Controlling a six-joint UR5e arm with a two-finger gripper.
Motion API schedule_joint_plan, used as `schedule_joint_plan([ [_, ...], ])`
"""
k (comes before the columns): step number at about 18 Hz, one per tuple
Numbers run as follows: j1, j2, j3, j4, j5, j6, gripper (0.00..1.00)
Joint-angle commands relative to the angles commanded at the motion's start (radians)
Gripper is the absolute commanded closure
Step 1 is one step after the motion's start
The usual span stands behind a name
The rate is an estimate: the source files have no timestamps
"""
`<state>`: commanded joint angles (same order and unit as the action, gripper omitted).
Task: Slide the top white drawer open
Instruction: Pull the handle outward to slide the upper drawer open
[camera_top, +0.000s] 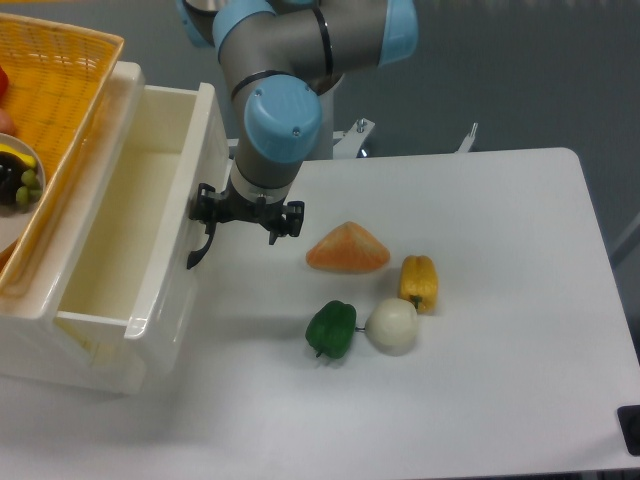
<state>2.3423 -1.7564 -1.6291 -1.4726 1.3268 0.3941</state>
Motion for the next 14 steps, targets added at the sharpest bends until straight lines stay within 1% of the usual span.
schedule_joint_plan([
  [6, 0.037, 0.003, 0.000, 0.000, 0.005, 0.040, 0.00],
  [14, 0.061, 0.002, 0.002, -0.002, 0.020, 0.063, 0.00],
])
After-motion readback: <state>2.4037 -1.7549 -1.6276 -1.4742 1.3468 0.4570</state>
